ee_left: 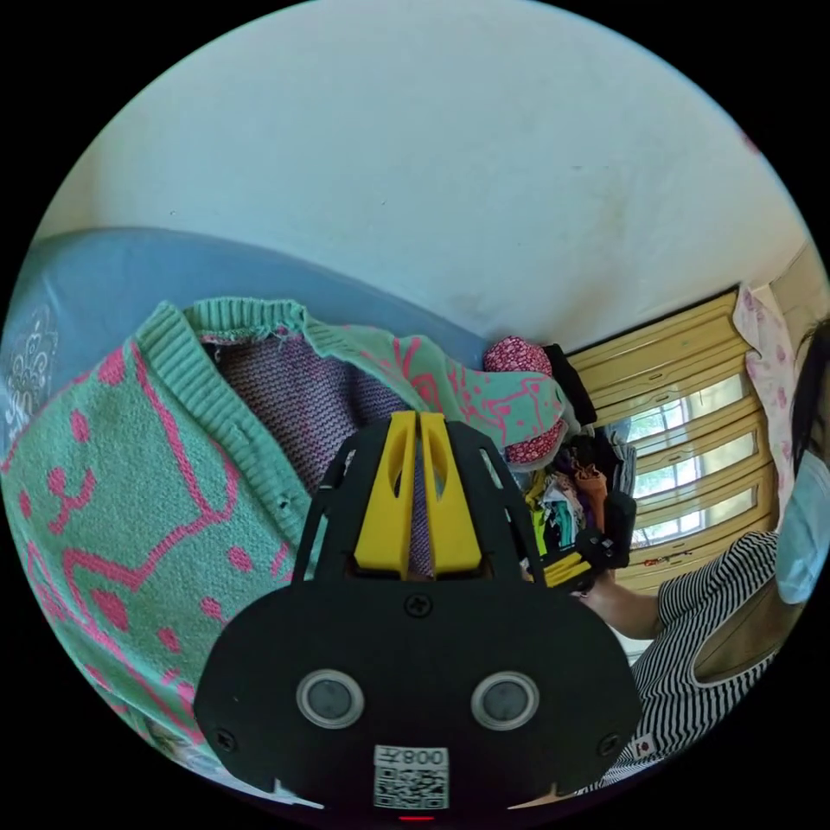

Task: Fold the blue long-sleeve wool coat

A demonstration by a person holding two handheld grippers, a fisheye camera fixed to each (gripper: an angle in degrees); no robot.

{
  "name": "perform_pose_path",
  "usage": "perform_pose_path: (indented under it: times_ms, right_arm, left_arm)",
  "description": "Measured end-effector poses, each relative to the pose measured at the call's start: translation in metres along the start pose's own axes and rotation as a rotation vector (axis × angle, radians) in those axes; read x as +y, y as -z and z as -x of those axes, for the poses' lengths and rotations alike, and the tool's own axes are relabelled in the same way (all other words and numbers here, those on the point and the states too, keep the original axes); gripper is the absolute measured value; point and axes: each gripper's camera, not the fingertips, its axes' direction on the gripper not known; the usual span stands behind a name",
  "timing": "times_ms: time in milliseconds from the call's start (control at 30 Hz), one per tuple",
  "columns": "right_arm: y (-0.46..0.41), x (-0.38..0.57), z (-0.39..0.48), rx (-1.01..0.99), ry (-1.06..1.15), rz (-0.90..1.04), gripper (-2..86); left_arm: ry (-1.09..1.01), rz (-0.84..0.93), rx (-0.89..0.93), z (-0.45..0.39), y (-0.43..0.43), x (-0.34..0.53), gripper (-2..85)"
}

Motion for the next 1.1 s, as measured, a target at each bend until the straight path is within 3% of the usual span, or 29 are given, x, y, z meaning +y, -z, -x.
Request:
perform_pose_path:
  times_ms: [233,600,767,900,1100]
  right_arm:
    - [-0.013,-0.027,0.018,-0.148,0.112,-0.008,-0.1]
    - [-0.101,-0.048,-0.014,-0.138,0.058,0.118,0.2]
    - [-0.068,-0.032,-0.025,-0.113,0.029,0.032,0.6]
    - [-0.056,-0.019,-0.016,-0.118,0.049,0.017,2.2]
    - [-0.108,0.01,0.045,0.033,0.206,0.253,6.9]
  left_arm:
    - [-0.006,0.0,-0.117,0.026,0.018,0.002,0.5]
    - [0.133,0.055,-0.19,0.108,-0.013,0.051,2.3]
    - [0.206,-0.054,-0.059,0.132,0.011,0.131,5.3]
    - [0.231,-0.007,0.058,0.124,0.014,0.213,5.5]
    - [0.355,0.188,0.121,0.106,-0.01,0.34,3.9]
